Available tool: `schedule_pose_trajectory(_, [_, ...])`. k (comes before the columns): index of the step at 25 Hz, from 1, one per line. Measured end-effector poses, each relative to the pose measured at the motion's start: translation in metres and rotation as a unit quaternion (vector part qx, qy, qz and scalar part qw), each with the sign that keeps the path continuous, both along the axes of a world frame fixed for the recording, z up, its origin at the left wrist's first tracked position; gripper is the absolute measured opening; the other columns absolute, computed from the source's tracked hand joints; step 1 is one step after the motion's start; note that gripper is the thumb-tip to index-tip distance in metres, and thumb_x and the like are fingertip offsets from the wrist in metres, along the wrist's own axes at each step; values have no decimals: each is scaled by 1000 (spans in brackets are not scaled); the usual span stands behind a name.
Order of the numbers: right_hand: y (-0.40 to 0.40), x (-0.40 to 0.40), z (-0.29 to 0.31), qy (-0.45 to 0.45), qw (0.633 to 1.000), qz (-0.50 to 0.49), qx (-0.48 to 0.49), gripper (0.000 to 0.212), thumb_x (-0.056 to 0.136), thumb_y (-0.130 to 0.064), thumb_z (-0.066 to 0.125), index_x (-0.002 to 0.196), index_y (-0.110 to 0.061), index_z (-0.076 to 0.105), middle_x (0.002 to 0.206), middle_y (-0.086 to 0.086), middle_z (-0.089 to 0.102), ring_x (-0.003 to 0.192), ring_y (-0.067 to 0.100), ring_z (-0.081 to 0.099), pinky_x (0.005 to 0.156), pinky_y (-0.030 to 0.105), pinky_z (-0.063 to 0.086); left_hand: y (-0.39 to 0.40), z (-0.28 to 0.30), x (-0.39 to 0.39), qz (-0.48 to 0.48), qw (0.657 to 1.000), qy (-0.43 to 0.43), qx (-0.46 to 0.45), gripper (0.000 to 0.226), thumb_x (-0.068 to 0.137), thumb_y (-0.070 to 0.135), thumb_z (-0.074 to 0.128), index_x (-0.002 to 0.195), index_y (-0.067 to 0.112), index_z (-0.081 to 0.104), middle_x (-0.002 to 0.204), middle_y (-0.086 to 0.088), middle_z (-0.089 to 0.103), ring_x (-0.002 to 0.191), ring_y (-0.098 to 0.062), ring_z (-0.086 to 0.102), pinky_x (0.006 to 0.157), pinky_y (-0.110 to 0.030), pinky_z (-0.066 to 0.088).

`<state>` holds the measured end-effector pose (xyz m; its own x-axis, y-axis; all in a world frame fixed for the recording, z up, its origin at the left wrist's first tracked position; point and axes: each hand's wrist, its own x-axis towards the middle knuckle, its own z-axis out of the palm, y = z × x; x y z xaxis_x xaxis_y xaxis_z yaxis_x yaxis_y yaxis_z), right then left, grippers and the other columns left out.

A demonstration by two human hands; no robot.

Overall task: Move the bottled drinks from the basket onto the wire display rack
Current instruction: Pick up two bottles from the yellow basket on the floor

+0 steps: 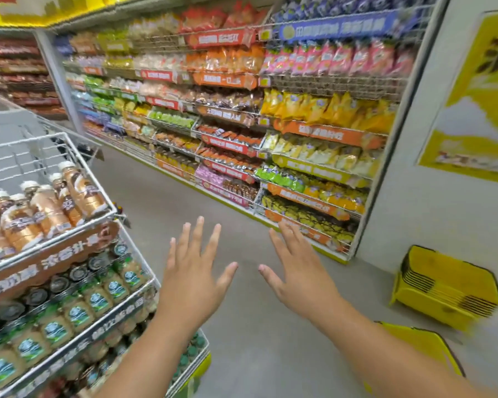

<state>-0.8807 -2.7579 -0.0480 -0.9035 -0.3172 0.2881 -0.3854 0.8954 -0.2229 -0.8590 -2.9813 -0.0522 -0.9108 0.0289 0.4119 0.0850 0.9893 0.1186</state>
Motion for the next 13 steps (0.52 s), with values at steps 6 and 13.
schedule_pose_trajectory(6, [174, 43, -14, 21, 991, -134, -17, 83, 97, -70, 25, 164, -24, 10, 172, -1, 0, 159, 21, -3, 129, 39, 9, 171, -6, -9, -114, 993, -6, -14, 81, 91, 69, 30, 157, 22, 36, 168, -12, 23, 154, -37, 24, 122, -58, 25])
schedule_pose_trajectory(13, [425, 123, -13, 63, 969, -237, 2, 83, 95, -64, 25, 160, -14, 30, 169, 7, 24, 157, 27, 17, 125, 42, 17, 436, -17, 17, -248, 969, -2, -13, 81, 91, 67, 32, 156, 20, 39, 167, -13, 27, 153, -37, 25, 120, -59, 28])
